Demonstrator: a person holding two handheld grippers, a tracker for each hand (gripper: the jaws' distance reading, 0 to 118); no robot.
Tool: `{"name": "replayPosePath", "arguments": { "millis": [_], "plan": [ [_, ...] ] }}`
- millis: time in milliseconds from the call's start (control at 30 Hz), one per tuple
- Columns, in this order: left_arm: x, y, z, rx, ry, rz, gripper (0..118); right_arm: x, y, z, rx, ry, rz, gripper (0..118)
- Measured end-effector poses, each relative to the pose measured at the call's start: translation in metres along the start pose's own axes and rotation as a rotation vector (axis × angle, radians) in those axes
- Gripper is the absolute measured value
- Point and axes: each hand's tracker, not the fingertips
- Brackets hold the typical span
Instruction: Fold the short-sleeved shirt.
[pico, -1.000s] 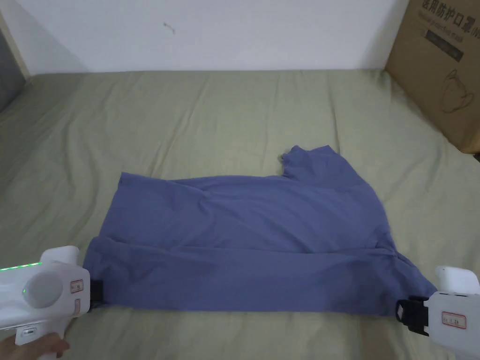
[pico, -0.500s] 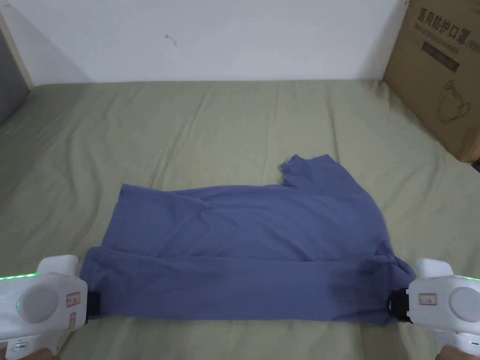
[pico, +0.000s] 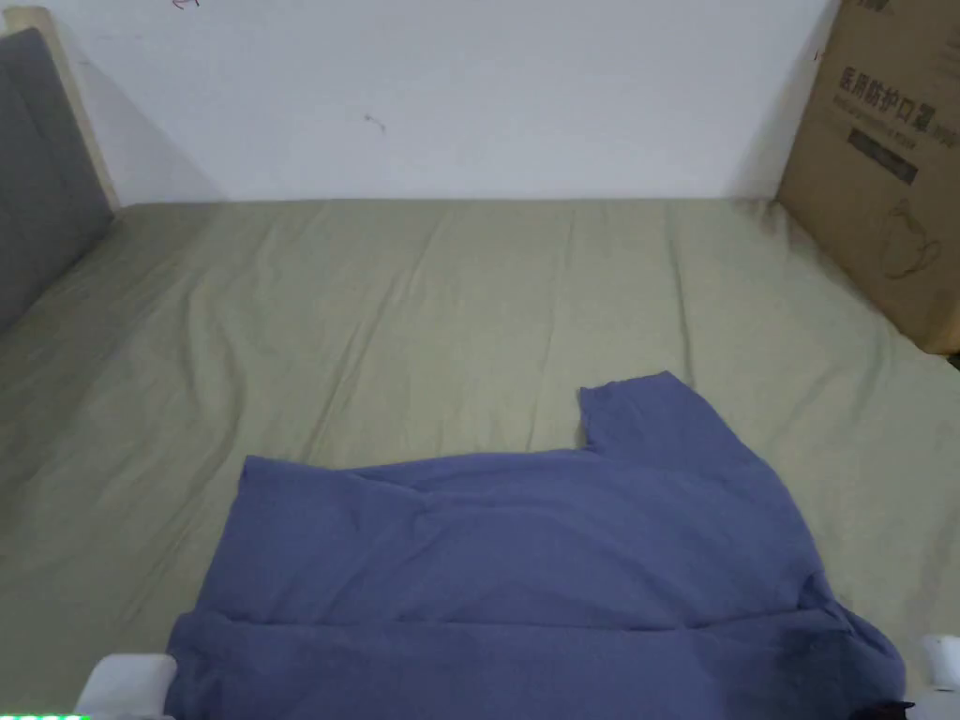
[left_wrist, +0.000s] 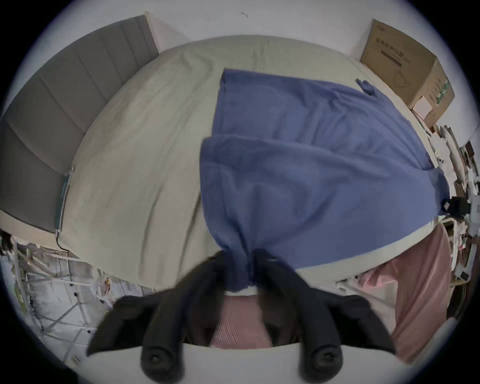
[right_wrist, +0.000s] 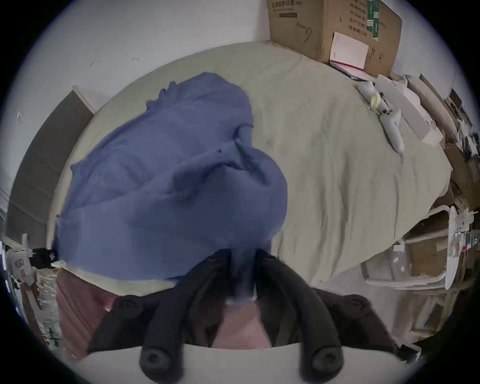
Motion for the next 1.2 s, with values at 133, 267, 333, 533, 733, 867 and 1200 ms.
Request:
{"name": "replayPosePath", "arguments": {
  "millis": [133, 267, 333, 533, 733, 867, 1200],
  "plan": [
    [0.0, 0.012, 0.007, 0.031, 0.068, -0.007, 109, -0.006, 0.006, 0.006, 0.012, -0.096, 0.049, 64],
    [-0.001, 0.046, 0.036, 0.13, 0.004, 0.038, 101, -0.019, 0.039, 0.033, 0.111, -0.075, 0.08, 64],
    [0.002, 0.062, 0.043, 0.174, -0.023, 0.06, 41, -0.026, 0.059, 0.044, 0.169, -0.023, 0.071, 47],
    [0.025, 0.096, 0.021, 0.193, 0.0, 0.072, 0, -0.055, 0.1, 0.024, 0.21, 0.077, 0.026, 0],
    [0.037, 0.12, -0.004, 0.136, -0.06, 0.081, 0, -0.079, 0.109, -0.027, 0.155, 0.074, 0.046, 0],
    [0.036, 0.134, -0.02, 0.134, -0.022, 0.07, 0, -0.074, 0.159, -0.053, 0.164, 0.073, 0.043, 0],
    [0.037, 0.151, -0.049, 0.089, -0.003, 0.052, 0, -0.042, 0.316, -0.146, 0.079, 0.016, 0.024, 97]
  ]
}}
